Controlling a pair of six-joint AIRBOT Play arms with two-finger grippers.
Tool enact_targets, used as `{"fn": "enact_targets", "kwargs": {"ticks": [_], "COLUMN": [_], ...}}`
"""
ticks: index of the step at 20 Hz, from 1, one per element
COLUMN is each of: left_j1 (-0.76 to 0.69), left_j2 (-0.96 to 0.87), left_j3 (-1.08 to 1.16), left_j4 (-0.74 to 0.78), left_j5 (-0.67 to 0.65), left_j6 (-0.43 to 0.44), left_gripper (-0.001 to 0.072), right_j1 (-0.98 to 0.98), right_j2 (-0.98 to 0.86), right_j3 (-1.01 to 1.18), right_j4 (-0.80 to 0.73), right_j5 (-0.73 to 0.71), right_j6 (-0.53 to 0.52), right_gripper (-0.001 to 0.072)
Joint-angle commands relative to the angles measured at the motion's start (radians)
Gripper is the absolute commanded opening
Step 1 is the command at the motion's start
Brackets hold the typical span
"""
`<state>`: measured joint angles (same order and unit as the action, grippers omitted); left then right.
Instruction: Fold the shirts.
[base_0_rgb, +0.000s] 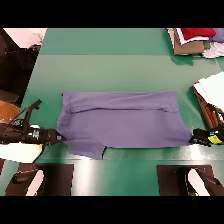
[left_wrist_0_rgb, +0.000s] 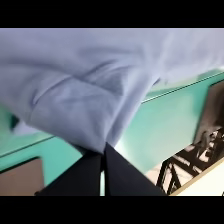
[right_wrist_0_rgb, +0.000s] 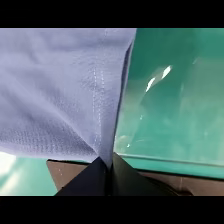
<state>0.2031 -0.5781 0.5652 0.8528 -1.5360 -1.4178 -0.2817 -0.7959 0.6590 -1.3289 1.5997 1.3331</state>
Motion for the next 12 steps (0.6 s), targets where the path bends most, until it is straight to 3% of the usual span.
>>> {"fn": "enact_targets", "kwargs": {"ticks": [1, 5, 12], "left_j1": [0.0, 0.0, 0.0], "left_j2": [-0.066, -0.317, -0.765], "left_j3": [0.098, 0.236, 0.507], "left_j4": [-0.028, -0.027, -0.072], "left_j5": [0.108, 0.27, 0.393], "left_j6": [0.01, 0.092, 0.149], "left_gripper": [0.0021, 0.0022, 0.0023], "right_j1": [0.053, 0.173, 0.27], "right_j2": [-0.024, -0.252, -0.661], "right_j3": [0.043, 0.24, 0.615], "right_j4": [-0.024, -0.024, -0.021], "right_j5": [-0.023, -0.124, -0.139], "right_j6": [0.032, 0.082, 0.119], "right_gripper": [0.0014, 0.0014, 0.0015]}}
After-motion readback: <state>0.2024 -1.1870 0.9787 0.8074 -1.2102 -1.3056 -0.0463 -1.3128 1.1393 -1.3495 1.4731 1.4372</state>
